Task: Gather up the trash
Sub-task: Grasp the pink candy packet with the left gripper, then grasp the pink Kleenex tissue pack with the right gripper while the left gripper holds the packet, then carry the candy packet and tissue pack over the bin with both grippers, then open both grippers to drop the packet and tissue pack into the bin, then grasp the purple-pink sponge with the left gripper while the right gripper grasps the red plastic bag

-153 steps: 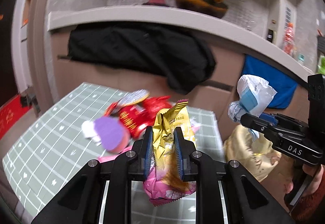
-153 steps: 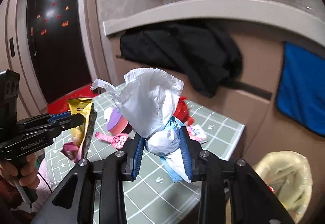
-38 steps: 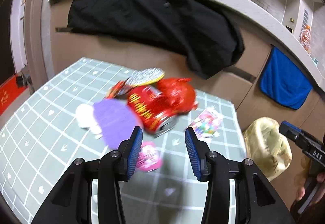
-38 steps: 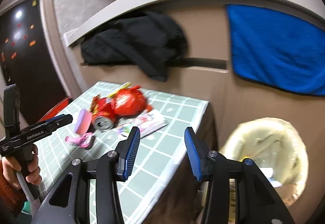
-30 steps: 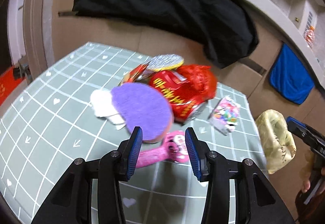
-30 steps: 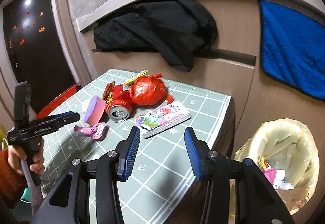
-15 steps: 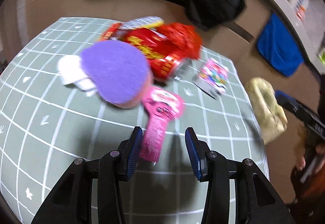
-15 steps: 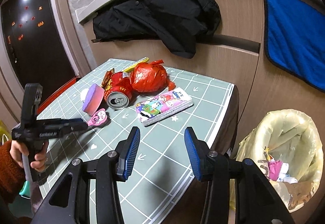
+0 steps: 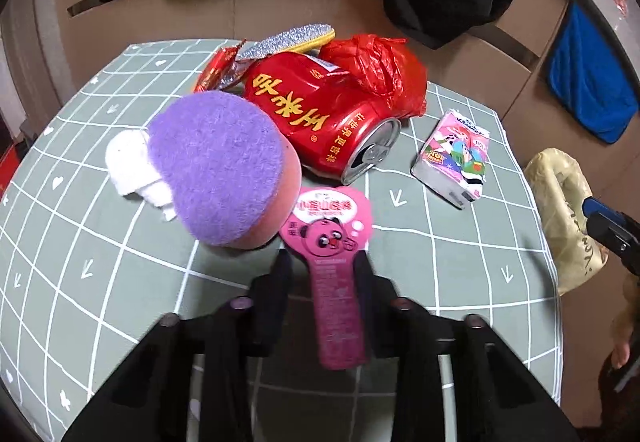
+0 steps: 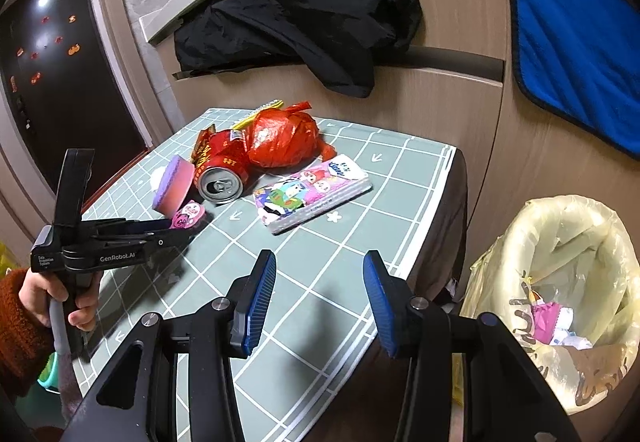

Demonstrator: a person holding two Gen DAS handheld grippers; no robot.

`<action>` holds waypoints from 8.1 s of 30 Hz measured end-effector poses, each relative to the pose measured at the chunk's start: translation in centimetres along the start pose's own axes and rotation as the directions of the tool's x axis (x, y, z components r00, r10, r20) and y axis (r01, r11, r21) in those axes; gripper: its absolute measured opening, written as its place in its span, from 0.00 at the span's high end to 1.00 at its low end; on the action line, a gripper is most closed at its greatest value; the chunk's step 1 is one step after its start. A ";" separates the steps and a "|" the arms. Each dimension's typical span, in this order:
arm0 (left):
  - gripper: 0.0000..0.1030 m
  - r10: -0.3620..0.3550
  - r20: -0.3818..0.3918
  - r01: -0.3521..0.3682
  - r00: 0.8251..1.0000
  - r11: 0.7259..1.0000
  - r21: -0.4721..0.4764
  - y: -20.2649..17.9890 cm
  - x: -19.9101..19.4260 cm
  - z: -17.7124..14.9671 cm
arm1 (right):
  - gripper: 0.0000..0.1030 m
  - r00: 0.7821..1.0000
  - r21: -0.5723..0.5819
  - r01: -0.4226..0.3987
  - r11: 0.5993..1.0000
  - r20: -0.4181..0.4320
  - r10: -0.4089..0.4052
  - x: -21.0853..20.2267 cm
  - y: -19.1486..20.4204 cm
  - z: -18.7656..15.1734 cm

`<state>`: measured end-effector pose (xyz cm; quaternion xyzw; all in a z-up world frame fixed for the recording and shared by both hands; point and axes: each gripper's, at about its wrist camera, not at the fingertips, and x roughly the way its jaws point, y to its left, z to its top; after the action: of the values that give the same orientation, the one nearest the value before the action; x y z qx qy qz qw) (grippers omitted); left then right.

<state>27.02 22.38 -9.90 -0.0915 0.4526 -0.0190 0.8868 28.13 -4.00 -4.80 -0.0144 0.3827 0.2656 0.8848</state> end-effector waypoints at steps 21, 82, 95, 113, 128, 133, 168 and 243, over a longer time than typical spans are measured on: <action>0.79 -0.013 0.056 0.020 0.998 0.993 -0.115 1.1 -6.1 -5.5 | 0.67 0.987 -0.213 -0.109 0.971 -0.137 0.081 13.4 8.4 5.6; 0.50 0.071 0.015 -0.069 0.997 0.991 -0.119 1.5 -3.0 -4.4 | 0.62 0.994 -0.094 -0.067 0.993 -0.097 0.058 5.0 3.0 -0.3; 0.51 0.046 0.007 -0.044 0.999 0.979 -0.199 2.3 -3.4 -4.4 | 0.62 0.992 -0.092 -0.084 0.992 -0.102 0.075 4.8 3.1 -1.2; 0.51 0.063 0.297 -0.055 0.953 0.998 -0.038 -4.5 -10.9 -0.5 | 0.63 0.998 -0.143 -0.038 0.989 0.038 0.044 -0.1 3.6 1.5; 0.51 -0.230 0.486 0.155 0.843 0.969 0.191 -20.0 -15.0 7.1 | 0.62 0.929 -0.020 0.182 0.983 0.332 -0.165 -15.8 -5.4 3.8; 0.51 -0.333 0.446 0.225 0.831 0.934 0.279 -26.7 -12.5 8.2 | 0.62 0.888 0.080 0.268 0.960 0.367 -0.278 -20.2 -10.4 2.8; 0.51 -0.361 0.165 0.295 0.918 0.899 0.324 -33.9 0.1 6.4 | 0.62 0.926 0.273 0.275 0.922 0.182 -0.330 -14.2 -20.4 -2.0; 0.36 0.086 0.065 -0.056 0.994 0.928 -0.369 6.6 0.5 3.3 | 0.45 0.997 -0.009 0.016 1.000 0.081 -0.015 -1.2 0.7 2.8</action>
<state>29.62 29.31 -9.63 -0.2394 0.4155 0.1016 0.8716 29.01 -3.33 -1.83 -0.0109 0.3450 0.2608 0.9016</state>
